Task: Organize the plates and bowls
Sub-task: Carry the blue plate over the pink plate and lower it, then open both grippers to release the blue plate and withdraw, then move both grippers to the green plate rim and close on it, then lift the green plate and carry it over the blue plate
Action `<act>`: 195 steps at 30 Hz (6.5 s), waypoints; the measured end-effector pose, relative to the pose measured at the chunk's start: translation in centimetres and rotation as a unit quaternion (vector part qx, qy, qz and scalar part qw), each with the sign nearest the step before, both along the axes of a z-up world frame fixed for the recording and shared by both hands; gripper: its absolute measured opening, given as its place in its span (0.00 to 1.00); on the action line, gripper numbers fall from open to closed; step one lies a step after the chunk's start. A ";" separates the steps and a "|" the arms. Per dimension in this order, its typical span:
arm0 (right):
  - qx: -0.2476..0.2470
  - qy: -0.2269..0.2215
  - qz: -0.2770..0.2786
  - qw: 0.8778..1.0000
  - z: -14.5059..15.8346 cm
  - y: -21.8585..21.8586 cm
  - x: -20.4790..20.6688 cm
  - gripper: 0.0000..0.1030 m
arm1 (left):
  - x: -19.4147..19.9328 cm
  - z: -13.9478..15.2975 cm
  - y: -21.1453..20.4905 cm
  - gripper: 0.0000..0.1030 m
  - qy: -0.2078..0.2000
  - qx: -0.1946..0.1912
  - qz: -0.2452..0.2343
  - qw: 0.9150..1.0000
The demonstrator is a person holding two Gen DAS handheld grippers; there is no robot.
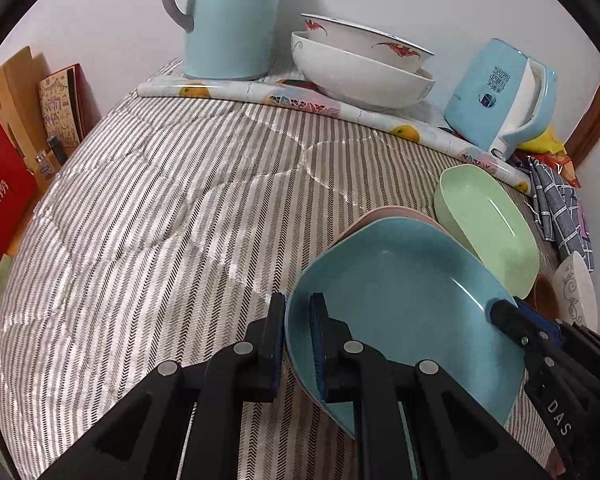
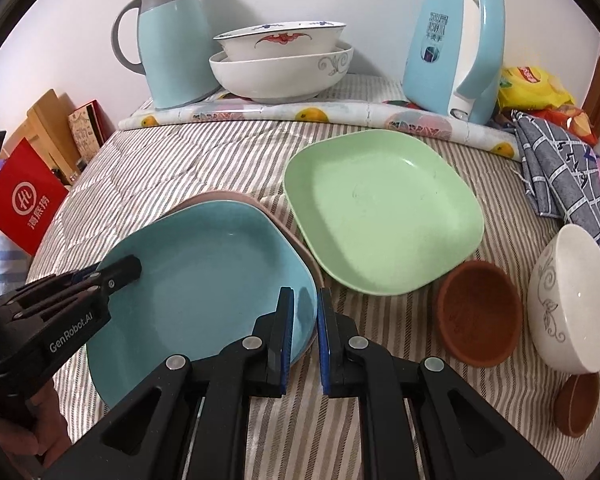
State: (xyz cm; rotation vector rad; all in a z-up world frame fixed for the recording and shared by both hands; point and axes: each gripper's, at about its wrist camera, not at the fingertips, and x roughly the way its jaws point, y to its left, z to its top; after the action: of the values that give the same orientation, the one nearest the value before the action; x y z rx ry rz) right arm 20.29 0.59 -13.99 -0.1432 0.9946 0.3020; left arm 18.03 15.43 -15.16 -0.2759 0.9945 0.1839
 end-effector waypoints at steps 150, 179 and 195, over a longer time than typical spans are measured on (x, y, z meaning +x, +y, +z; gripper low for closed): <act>0.012 -0.077 -0.108 0.991 8.7 -10.6 1.3 0.07 | 4.0 9.1 -9.6 0.08 -0.080 -0.041 -0.083 0.993; 0.028 -0.107 -0.107 0.988 11.7 -10.4 -5.5 0.07 | -2.5 12.5 -9.6 0.08 -0.108 -0.029 -0.077 0.991; 0.029 -0.095 -0.083 0.992 10.7 -7.7 -5.6 0.07 | -3.4 11.4 -6.6 0.08 -0.096 -0.027 -0.052 0.994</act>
State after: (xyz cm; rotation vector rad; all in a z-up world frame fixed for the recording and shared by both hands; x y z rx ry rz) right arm 14.65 -7.07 -3.33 -0.0351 0.8027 0.1621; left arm 14.62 8.78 -3.80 -0.2854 0.8207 0.0338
